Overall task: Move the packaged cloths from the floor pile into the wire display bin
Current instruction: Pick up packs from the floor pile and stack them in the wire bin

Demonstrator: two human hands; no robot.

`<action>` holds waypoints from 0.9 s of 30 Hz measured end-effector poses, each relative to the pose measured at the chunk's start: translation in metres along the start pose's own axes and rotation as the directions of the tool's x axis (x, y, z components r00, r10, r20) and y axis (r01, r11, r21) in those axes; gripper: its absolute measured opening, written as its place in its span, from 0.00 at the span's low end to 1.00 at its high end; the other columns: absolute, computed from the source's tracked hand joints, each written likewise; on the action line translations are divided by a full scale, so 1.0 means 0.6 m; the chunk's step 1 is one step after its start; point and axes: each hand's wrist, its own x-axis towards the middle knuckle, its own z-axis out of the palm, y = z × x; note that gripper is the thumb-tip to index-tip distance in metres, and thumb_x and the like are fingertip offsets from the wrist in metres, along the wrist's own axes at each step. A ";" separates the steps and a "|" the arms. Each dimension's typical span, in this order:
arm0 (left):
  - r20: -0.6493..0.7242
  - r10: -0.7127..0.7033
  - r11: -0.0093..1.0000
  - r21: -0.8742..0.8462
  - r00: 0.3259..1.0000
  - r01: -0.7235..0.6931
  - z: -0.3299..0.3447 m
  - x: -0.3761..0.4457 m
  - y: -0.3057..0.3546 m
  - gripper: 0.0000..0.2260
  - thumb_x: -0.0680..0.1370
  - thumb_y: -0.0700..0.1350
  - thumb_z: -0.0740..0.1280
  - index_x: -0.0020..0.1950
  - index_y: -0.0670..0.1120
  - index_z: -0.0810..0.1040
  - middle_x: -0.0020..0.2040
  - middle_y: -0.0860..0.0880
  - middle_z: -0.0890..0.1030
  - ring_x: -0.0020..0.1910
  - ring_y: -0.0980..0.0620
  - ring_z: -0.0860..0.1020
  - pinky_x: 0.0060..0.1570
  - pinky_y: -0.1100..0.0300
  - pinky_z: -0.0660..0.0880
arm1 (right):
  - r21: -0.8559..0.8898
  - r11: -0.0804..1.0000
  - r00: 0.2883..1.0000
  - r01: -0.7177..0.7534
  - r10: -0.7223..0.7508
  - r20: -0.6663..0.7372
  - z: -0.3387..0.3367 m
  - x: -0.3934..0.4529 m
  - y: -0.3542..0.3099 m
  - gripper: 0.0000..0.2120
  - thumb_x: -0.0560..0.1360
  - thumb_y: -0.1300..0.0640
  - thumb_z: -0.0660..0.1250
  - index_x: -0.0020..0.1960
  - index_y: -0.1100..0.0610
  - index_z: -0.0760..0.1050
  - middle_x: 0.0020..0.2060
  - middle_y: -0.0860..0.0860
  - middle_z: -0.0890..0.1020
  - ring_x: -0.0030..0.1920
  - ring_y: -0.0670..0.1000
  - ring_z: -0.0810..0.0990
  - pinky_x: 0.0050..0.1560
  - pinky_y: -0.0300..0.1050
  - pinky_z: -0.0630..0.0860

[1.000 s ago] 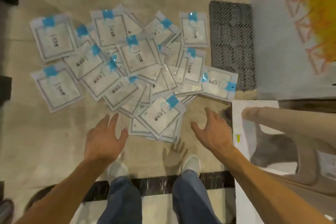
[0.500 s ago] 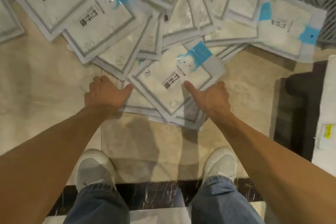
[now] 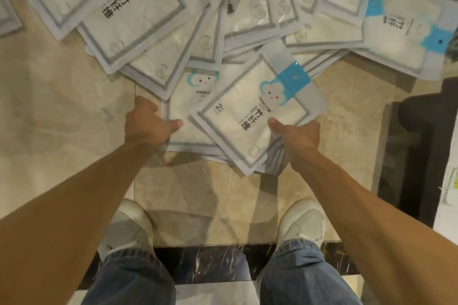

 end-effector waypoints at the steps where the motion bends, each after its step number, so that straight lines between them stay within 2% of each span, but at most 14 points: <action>1: 0.003 -0.007 1.000 0.013 1.000 0.007 0.008 -0.004 0.002 0.39 0.67 0.55 0.82 0.68 0.39 0.68 0.65 0.38 0.76 0.65 0.38 0.76 0.64 0.45 0.75 | 0.036 0.999 1.000 -0.006 0.006 0.000 -0.005 0.002 0.006 0.35 0.70 0.55 0.82 0.67 0.61 0.65 0.59 0.55 0.79 0.55 0.56 0.81 0.56 0.53 0.81; 3: -0.030 -0.018 0.995 0.093 0.999 0.020 0.029 -0.014 0.009 0.48 0.66 0.57 0.83 0.73 0.35 0.63 0.70 0.36 0.70 0.71 0.37 0.69 0.70 0.45 0.69 | 0.088 0.996 1.000 -0.016 0.014 0.020 -0.018 0.002 0.013 0.31 0.71 0.59 0.81 0.62 0.59 0.62 0.57 0.55 0.78 0.53 0.56 0.81 0.48 0.52 0.81; 6: -0.092 -0.046 0.986 0.158 0.995 0.060 0.060 -0.034 0.015 0.47 0.65 0.57 0.82 0.71 0.33 0.64 0.71 0.36 0.65 0.72 0.37 0.64 0.70 0.45 0.66 | 0.211 0.977 0.999 0.015 -0.021 0.029 -0.041 0.004 0.022 0.29 0.72 0.66 0.78 0.61 0.56 0.62 0.53 0.53 0.79 0.48 0.52 0.82 0.35 0.41 0.79; 7: -0.083 -0.059 0.985 0.155 0.995 0.071 0.066 -0.039 0.014 0.46 0.65 0.58 0.82 0.71 0.34 0.66 0.71 0.36 0.65 0.71 0.37 0.64 0.69 0.45 0.67 | 0.250 0.968 0.999 0.030 -0.036 0.020 -0.050 0.006 0.025 0.29 0.71 0.68 0.78 0.61 0.56 0.63 0.53 0.54 0.80 0.47 0.52 0.83 0.34 0.41 0.80; 10: -0.027 -0.040 0.996 0.073 0.999 0.042 0.080 -0.048 -0.005 0.35 0.67 0.54 0.83 0.64 0.37 0.74 0.66 0.38 0.69 0.64 0.40 0.72 0.66 0.48 0.72 | 0.318 0.947 0.997 0.044 -0.063 0.049 -0.074 0.011 0.036 0.28 0.69 0.71 0.78 0.60 0.55 0.68 0.54 0.56 0.84 0.48 0.57 0.87 0.40 0.49 0.84; 13: 0.068 0.032 0.976 -0.219 0.997 -0.017 0.074 -0.064 -0.030 0.23 0.69 0.43 0.82 0.61 0.43 0.78 0.58 0.46 0.81 0.54 0.47 0.81 0.55 0.52 0.80 | 0.405 0.914 0.985 0.017 -0.086 0.152 -0.093 0.007 0.043 0.27 0.69 0.73 0.77 0.64 0.58 0.72 0.55 0.57 0.86 0.50 0.60 0.87 0.46 0.56 0.85; 15: 0.140 0.086 0.922 -0.387 0.986 -0.025 0.059 -0.082 -0.044 0.23 0.71 0.36 0.79 0.63 0.44 0.76 0.52 0.52 0.82 0.50 0.54 0.81 0.49 0.60 0.79 | 0.428 0.904 0.973 -0.007 -0.094 0.213 -0.107 -0.002 0.046 0.26 0.71 0.72 0.75 0.65 0.58 0.73 0.55 0.57 0.87 0.51 0.60 0.88 0.48 0.58 0.85; 16: 0.151 0.098 0.908 -0.419 0.984 -0.026 0.050 -0.091 -0.051 0.22 0.71 0.34 0.78 0.62 0.44 0.75 0.51 0.53 0.82 0.49 0.56 0.81 0.45 0.62 0.78 | 0.426 0.904 0.967 -0.016 -0.095 0.237 -0.114 -0.007 0.047 0.24 0.72 0.72 0.75 0.64 0.58 0.74 0.55 0.56 0.87 0.52 0.59 0.88 0.48 0.58 0.85; 18: 0.163 0.088 0.893 -0.450 0.983 -0.005 0.023 -0.111 -0.064 0.22 0.71 0.32 0.77 0.60 0.45 0.74 0.52 0.51 0.81 0.49 0.55 0.80 0.45 0.61 0.77 | 0.411 0.912 0.955 -0.020 -0.104 0.277 -0.128 -0.020 0.046 0.22 0.74 0.70 0.73 0.65 0.57 0.73 0.55 0.55 0.87 0.53 0.59 0.87 0.49 0.60 0.85; 21: 0.244 0.073 0.882 -0.468 0.967 0.051 -0.033 -0.149 -0.089 0.19 0.72 0.29 0.75 0.58 0.45 0.77 0.55 0.46 0.84 0.53 0.47 0.83 0.51 0.51 0.81 | 0.388 0.922 0.933 -0.012 -0.129 0.337 -0.153 -0.051 0.032 0.21 0.77 0.69 0.71 0.67 0.57 0.73 0.58 0.57 0.86 0.55 0.60 0.86 0.51 0.63 0.84; 23: 0.277 0.065 0.883 -0.464 0.959 0.075 -0.074 -0.185 -0.097 0.20 0.72 0.29 0.75 0.57 0.48 0.77 0.56 0.45 0.84 0.54 0.44 0.83 0.50 0.47 0.82 | 0.385 0.923 0.913 -0.010 -0.148 0.379 -0.172 -0.079 0.014 0.23 0.77 0.68 0.71 0.70 0.57 0.72 0.60 0.57 0.85 0.57 0.61 0.86 0.53 0.64 0.84; 27: 0.252 0.050 0.832 -0.546 0.967 0.099 -0.173 -0.269 -0.092 0.24 0.70 0.29 0.76 0.56 0.53 0.77 0.48 0.52 0.87 0.48 0.48 0.86 0.38 0.57 0.83 | 0.368 0.930 0.875 0.001 -0.180 0.450 -0.215 -0.155 -0.051 0.28 0.72 0.65 0.73 0.71 0.58 0.71 0.61 0.60 0.84 0.58 0.64 0.85 0.50 0.64 0.84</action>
